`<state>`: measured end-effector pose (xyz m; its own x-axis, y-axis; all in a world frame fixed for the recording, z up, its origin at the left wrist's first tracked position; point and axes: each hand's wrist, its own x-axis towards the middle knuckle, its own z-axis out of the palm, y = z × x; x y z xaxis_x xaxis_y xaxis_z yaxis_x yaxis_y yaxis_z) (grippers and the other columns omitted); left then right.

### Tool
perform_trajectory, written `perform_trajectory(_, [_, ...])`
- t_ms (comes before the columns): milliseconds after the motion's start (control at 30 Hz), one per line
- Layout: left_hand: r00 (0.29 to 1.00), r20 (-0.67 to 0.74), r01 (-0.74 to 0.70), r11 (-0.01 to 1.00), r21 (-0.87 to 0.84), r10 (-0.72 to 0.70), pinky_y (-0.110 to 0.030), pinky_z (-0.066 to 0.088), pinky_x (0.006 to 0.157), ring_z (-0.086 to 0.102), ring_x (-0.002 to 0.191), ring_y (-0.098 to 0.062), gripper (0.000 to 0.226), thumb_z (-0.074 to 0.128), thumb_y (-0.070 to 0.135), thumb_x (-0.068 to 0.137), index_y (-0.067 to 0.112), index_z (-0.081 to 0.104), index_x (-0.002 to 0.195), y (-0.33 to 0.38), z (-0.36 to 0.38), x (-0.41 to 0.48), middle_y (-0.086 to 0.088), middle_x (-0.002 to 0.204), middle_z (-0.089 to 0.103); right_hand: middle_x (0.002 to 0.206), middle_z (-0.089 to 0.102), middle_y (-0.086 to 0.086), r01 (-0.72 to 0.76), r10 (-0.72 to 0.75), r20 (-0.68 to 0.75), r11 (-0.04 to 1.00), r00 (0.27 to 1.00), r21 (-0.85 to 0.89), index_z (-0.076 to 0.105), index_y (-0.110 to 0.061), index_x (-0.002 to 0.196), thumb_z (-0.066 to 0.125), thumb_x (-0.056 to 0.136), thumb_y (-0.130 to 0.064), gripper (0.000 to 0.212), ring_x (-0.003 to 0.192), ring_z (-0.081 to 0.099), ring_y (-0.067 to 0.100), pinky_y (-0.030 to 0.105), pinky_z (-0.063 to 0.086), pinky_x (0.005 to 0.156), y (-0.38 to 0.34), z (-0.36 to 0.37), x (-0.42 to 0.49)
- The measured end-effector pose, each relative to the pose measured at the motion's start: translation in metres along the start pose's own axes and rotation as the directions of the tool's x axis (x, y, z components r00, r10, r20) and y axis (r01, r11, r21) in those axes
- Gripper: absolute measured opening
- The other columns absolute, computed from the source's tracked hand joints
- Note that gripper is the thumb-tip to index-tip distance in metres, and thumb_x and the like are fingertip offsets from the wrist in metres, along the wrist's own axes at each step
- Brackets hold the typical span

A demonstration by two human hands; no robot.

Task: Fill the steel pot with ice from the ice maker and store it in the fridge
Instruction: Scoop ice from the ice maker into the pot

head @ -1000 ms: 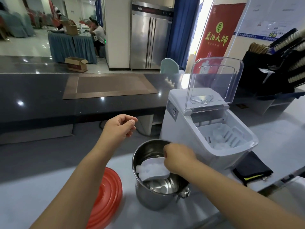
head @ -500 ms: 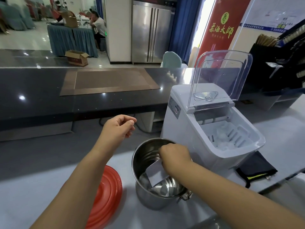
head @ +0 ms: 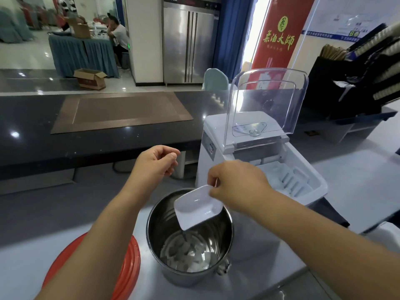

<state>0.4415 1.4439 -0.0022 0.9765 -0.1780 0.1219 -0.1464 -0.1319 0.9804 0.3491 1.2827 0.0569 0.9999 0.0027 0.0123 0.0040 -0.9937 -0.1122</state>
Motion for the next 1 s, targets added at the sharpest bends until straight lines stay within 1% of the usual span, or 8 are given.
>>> perform_trajectory(133, [1.0,-0.001,-0.001,1.0,-0.003,0.001,-0.015,0.05,0.059,0.058,0.066,-0.01,0.014,0.055,0.012,0.093,0.017,0.068,0.094,0.007,0.018,0.006,-0.003,0.078,0.067,0.081,0.066,-0.013,-0.088,0.088,0.004,0.984,0.996,0.152,0.069,-0.028,0.081,0.07,0.079,-0.031,0.004,0.071,0.06,0.007,0.031,0.054,0.068,0.03,-0.027,0.001])
perform_trajectory(233, [1.0,0.018,0.005,1.0,-0.013,-0.004,-0.018,0.05,0.062,0.057,0.065,-0.011,0.014,0.057,0.01,0.092,0.018,0.068,0.092,0.012,0.034,0.011,-0.002,0.076,0.067,0.07,0.067,-0.01,-0.147,0.156,-0.018,0.958,0.988,0.248,0.068,-0.026,0.076,0.071,0.079,-0.027,0.004,0.056,0.059,0.008,0.027,0.049,0.053,0.062,-0.044,0.001])
perform_trajectory(367, [0.998,0.056,-0.007,1.0,-0.016,0.008,-0.015,0.049,0.06,0.057,0.065,-0.008,0.011,0.061,0.01,0.089,0.018,0.068,0.091,0.018,0.053,0.014,0.003,0.075,0.067,0.063,0.068,-0.009,-0.187,0.221,-0.085,0.938,0.972,0.293,0.068,-0.023,0.07,0.073,0.075,-0.021,0.008,0.064,0.065,0.012,0.035,0.057,0.065,0.106,-0.057,0.005])
perform_trajectory(567, [0.99,0.13,-0.048,0.999,-0.022,0.051,-0.018,0.05,0.061,0.059,0.067,-0.008,0.01,0.066,0.013,0.085,0.02,0.068,0.093,0.024,0.08,0.017,-0.003,0.077,0.065,0.075,0.065,-0.011,-0.278,0.282,-0.188,0.959,0.941,0.048,0.065,-0.028,0.077,0.066,0.082,-0.028,0.005,0.071,0.06,0.014,0.027,0.046,0.06,0.158,-0.05,0.013])
perform_trajectory(667, [0.986,0.147,-0.073,0.997,-0.02,0.075,-0.021,0.053,0.065,0.056,0.068,-0.01,0.017,0.067,0.014,0.085,0.017,0.065,0.102,0.026,0.089,0.017,-0.002,0.074,0.058,0.08,0.063,-0.003,-0.247,0.181,-0.305,0.949,0.935,-0.196,0.066,-0.031,0.084,0.059,0.087,-0.028,0.008,0.074,0.055,0.023,0.026,0.034,0.057,0.173,-0.038,0.015])
perform_trajectory(733, [0.987,0.139,-0.085,0.996,-0.007,0.085,-0.024,0.055,0.068,0.056,0.068,-0.011,0.022,0.067,0.015,0.085,0.016,0.063,0.107,0.027,0.094,0.018,-0.003,0.075,0.058,0.066,0.059,0.002,-0.136,-0.028,-0.404,0.919,0.914,-0.371,0.07,-0.024,0.078,0.072,0.078,-0.018,0.006,0.06,0.051,0.026,0.024,0.033,0.053,0.182,-0.032,0.017])
perform_trajectory(867, [0.99,0.11,-0.083,0.996,-0.01,0.084,-0.023,0.053,0.066,0.054,0.065,-0.01,0.021,0.066,0.013,0.086,0.014,0.064,0.107,0.029,0.103,0.021,0.0,0.069,0.056,0.047,0.058,0.005,0.064,-0.313,-0.354,0.821,0.882,-0.567,0.064,-0.013,0.053,0.086,0.045,0.004,0.028,0.043,0.049,0.025,0.024,0.028,0.054,0.192,-0.029,0.018])
perform_trajectory(1000, [0.995,0.054,-0.085,0.996,-0.024,0.086,-0.02,0.051,0.063,0.053,0.063,-0.01,0.014,0.062,0.011,0.089,0.013,0.065,0.102,0.028,0.109,0.021,-0.004,0.069,0.055,0.045,0.049,0.003,0.179,-0.466,-0.268,0.713,0.843,-0.678,0.054,-0.013,0.049,0.07,0.05,0.014,0.032,0.047,0.043,0.023,0.029,0.03,0.054,0.197,-0.025,0.022])
